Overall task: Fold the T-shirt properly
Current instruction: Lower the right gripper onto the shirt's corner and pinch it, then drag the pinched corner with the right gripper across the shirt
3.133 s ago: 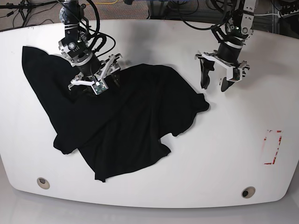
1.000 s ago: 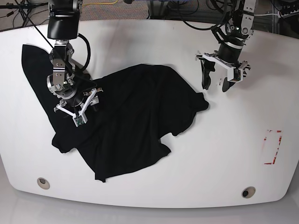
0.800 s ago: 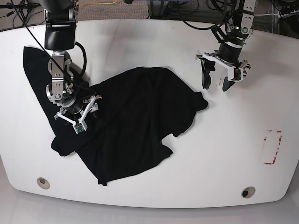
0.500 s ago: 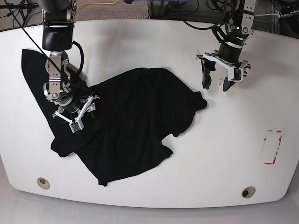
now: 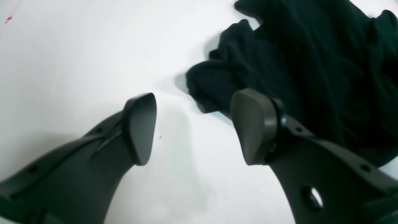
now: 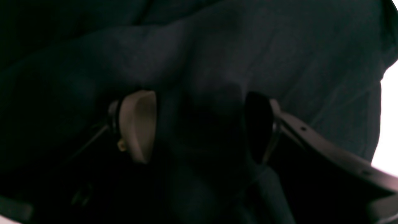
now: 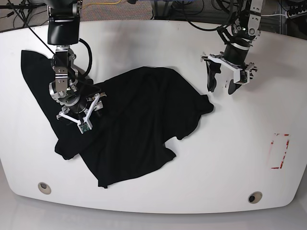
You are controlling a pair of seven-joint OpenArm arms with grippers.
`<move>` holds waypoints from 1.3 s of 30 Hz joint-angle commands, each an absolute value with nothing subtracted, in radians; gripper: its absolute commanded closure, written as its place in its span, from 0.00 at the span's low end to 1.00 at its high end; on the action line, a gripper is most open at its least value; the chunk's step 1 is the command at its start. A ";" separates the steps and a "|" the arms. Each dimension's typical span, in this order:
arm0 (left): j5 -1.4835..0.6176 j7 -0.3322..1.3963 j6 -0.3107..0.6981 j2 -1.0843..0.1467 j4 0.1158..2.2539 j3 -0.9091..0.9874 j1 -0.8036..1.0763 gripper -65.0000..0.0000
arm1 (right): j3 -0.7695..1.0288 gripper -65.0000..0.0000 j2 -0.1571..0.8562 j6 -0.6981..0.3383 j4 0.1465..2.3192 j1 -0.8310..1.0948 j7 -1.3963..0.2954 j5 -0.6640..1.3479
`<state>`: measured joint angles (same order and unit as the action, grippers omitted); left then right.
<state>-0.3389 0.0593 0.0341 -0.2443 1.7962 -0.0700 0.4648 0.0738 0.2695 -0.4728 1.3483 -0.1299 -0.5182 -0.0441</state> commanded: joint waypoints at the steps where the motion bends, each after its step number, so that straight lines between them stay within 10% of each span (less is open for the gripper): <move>1: -0.345 0.032 0.038 -0.252 1.812 -0.065 0.461 0.40 | 0.081 0.36 0.272 -0.478 1.408 -0.143 -0.532 -0.036; 13: -0.334 0.035 0.033 -0.249 1.803 -0.063 0.399 0.40 | 0.089 0.64 0.272 -0.483 1.494 -0.104 -0.594 -0.046; 39: -0.306 0.145 0.038 -0.240 1.733 -0.088 0.378 0.40 | 0.073 0.55 0.200 -0.481 1.475 -0.048 -0.610 -0.059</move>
<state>-0.3046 0.1841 0.0334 -0.2352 1.7145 -0.0925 0.3878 0.0700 0.1875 -0.4808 1.4635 -0.0376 -0.6060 -0.0486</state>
